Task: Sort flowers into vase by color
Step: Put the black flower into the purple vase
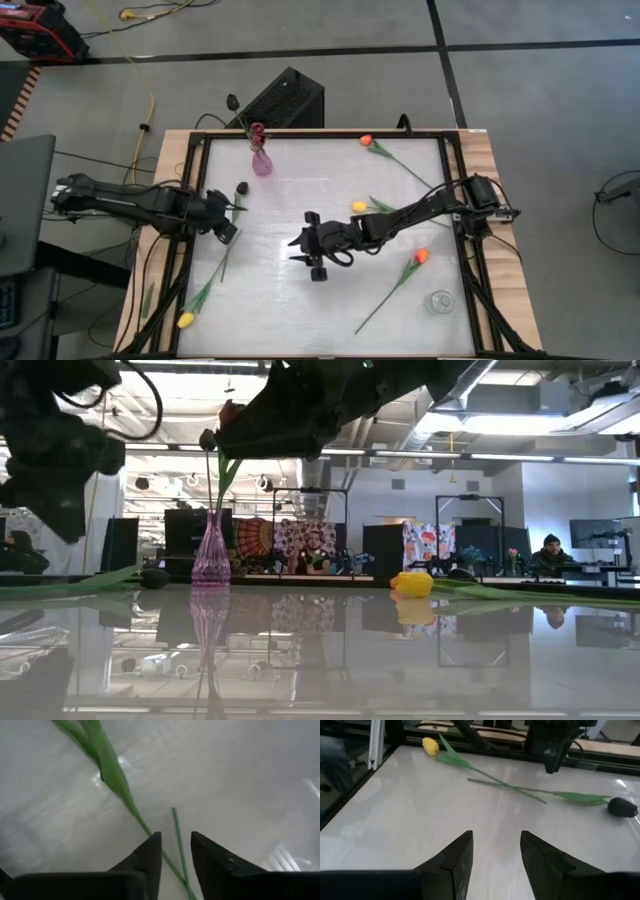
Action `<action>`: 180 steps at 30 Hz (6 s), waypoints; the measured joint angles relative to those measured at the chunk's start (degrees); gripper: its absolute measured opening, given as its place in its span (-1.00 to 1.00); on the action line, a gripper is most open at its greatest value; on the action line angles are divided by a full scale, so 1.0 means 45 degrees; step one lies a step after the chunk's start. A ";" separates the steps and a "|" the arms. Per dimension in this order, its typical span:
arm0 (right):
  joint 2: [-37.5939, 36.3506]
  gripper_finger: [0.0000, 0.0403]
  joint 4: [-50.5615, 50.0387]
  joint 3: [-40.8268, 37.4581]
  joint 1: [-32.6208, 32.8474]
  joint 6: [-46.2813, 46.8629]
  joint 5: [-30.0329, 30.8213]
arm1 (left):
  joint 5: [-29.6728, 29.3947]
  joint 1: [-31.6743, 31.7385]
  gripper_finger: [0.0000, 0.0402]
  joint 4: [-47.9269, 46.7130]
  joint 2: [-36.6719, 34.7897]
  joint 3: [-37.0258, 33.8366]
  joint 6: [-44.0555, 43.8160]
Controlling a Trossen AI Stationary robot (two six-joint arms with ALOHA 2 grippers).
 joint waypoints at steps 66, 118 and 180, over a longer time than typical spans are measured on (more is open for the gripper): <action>0.0000 -0.06 -0.2369 0.0000 0.0199 -0.0323 0.0097 | -0.5625 -0.0633 -1.00 1.0766 0.0708 0.0915 0.9695; -0.7300 -0.06 0.5212 -0.8553 -0.3909 0.0340 0.0720 | 0.0106 0.8728 -1.00 2.1758 -0.0593 -0.1221 1.5387; -0.7281 -0.06 0.3633 -0.8548 -0.3128 0.0452 0.0710 | -0.0205 0.9918 -1.00 2.5958 0.4842 -0.2647 1.4683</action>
